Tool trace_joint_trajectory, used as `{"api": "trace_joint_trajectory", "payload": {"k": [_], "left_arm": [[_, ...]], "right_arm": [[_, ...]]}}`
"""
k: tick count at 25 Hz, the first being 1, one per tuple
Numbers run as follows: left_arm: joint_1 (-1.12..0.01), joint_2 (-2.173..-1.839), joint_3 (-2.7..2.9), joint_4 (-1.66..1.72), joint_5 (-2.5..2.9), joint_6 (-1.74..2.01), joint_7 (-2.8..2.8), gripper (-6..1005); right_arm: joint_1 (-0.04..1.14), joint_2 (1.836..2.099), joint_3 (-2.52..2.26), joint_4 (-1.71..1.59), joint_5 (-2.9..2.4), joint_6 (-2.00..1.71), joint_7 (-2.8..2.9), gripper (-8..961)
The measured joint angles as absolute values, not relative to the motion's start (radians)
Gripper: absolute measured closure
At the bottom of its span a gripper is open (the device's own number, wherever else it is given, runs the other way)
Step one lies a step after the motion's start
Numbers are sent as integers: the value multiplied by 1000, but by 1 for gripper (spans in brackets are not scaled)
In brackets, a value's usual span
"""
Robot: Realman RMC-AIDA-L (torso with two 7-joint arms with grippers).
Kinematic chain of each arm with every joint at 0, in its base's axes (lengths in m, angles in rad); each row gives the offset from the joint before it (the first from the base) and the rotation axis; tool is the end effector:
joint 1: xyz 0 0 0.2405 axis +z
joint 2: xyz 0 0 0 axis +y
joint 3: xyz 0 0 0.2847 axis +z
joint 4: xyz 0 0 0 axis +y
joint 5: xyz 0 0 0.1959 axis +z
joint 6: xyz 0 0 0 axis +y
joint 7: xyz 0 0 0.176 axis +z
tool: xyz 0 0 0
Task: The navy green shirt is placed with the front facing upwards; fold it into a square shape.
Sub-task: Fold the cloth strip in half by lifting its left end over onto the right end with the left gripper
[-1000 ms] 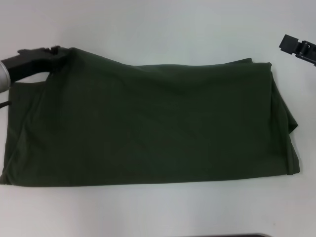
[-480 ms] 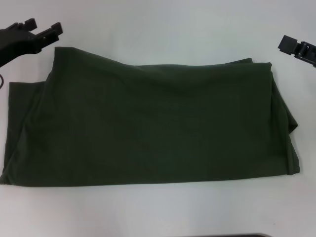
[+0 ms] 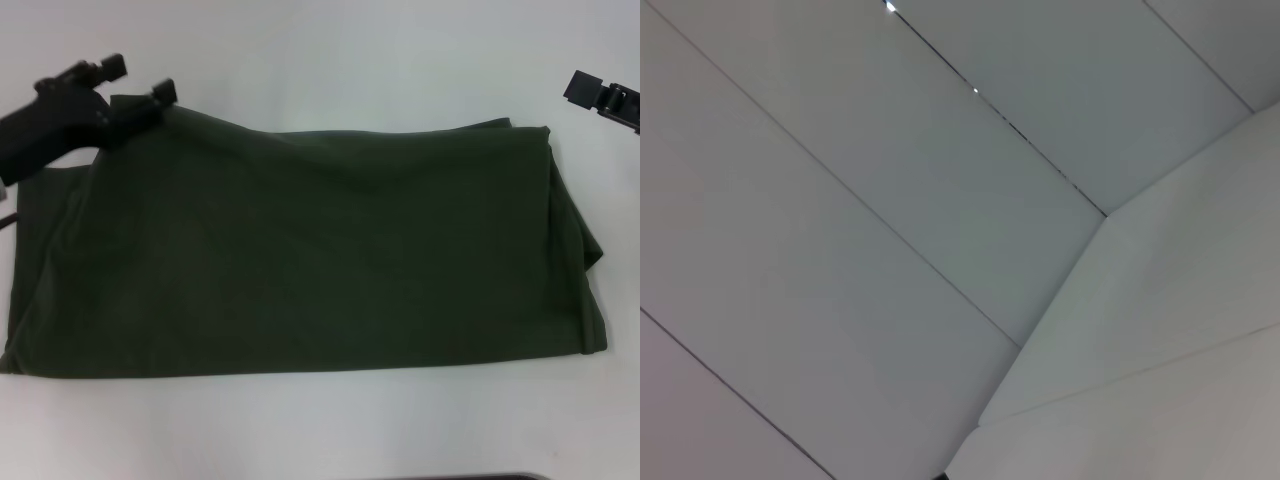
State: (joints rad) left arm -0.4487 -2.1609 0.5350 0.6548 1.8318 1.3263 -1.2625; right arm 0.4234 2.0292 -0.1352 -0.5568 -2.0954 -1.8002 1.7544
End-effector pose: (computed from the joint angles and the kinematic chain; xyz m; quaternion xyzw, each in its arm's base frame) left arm -0.2943 0.3616 -0.0292 -0.8592 -0.2730 -0.2987 0.3132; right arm 0.3129 0.3036 0.0264 -0.7640 0.4679 0.4232 0.1353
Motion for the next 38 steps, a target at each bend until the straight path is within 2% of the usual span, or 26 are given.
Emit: {"api": "trace_joint_trajectory", "payload": {"k": [38], "left_arm": [[-497,-2164,747,473,1835,952,-1163,184]], "right_arm": [[434,2032,-132,-555,-2095,-1790,1752,45]]}}
